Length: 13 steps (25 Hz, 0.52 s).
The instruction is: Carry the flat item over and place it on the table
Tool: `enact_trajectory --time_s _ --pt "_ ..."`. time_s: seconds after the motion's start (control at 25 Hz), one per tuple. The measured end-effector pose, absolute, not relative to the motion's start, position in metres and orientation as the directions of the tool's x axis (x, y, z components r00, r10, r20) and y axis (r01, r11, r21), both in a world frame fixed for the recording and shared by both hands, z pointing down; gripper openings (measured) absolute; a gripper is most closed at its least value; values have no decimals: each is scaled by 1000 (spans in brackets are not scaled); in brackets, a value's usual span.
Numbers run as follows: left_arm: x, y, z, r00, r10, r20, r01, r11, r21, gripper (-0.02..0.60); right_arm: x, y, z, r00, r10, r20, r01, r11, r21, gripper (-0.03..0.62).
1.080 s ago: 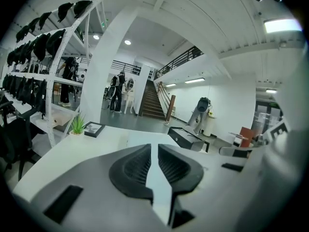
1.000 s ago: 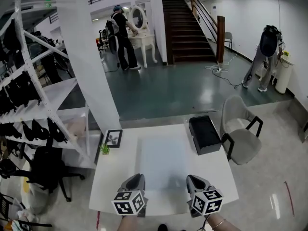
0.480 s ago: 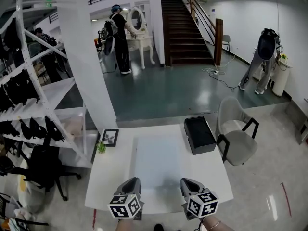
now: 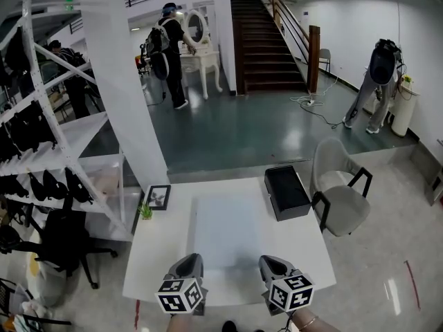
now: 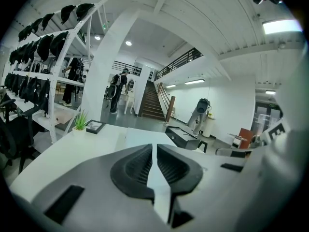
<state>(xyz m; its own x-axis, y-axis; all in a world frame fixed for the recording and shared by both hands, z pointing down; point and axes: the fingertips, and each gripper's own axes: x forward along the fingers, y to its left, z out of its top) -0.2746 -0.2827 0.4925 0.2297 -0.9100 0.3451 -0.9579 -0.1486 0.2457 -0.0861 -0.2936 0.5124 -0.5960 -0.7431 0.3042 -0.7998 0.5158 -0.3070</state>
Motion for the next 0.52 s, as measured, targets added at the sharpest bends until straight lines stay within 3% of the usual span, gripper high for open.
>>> enact_trajectory --time_s 0.52 --pt "-285 -292 496 241 -907 346 -955 -158 251 34 -98 -300 522 -587 -741 326 -807 508 -301 0"
